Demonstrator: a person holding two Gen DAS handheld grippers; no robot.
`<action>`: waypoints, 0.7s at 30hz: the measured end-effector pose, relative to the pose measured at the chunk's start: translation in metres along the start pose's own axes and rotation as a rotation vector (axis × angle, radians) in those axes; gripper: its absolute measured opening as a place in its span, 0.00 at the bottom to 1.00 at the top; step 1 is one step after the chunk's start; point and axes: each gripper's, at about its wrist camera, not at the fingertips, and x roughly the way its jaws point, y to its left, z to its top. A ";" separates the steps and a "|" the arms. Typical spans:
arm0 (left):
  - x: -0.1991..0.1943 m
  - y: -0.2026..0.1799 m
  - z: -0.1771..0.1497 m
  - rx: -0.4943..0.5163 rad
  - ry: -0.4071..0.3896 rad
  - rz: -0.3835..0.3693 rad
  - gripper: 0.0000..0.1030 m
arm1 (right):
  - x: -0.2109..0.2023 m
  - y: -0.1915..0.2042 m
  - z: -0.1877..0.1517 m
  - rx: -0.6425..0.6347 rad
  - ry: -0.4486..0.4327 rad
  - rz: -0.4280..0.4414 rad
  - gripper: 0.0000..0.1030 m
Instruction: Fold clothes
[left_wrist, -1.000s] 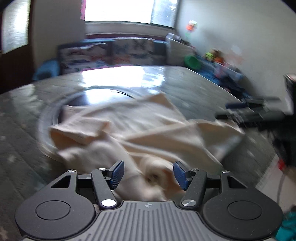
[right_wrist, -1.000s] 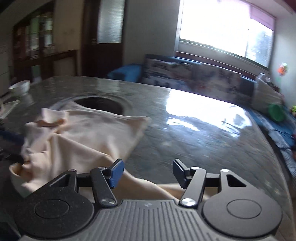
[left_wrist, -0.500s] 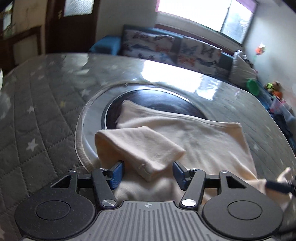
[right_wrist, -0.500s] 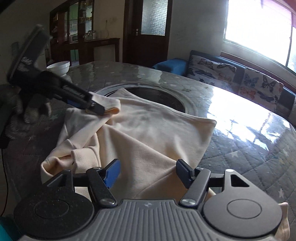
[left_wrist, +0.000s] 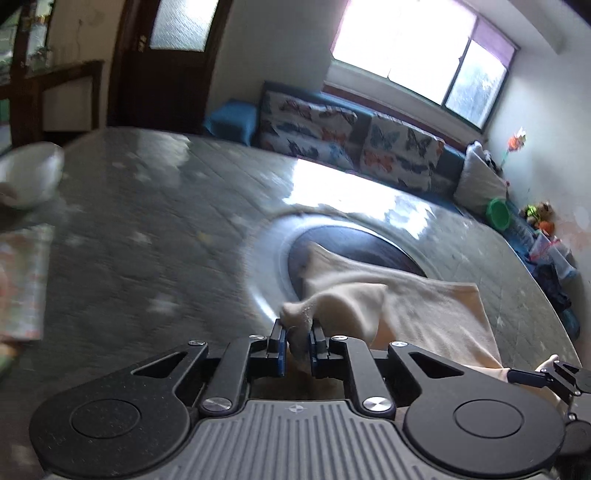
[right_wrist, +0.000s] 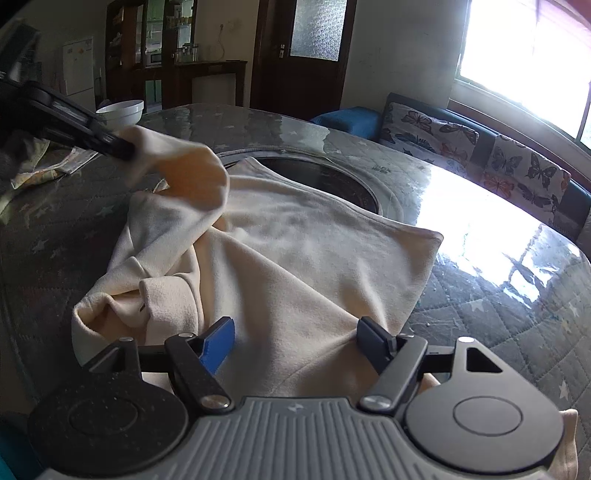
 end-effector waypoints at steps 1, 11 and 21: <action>-0.010 0.007 0.001 0.010 -0.014 0.017 0.13 | 0.000 0.000 0.000 -0.001 0.000 0.000 0.73; -0.079 0.071 -0.008 0.175 -0.036 0.256 0.13 | 0.002 0.008 0.001 -0.021 0.008 0.008 0.75; -0.091 0.098 -0.044 0.229 0.019 0.376 0.14 | -0.001 0.011 0.004 -0.039 0.002 0.010 0.77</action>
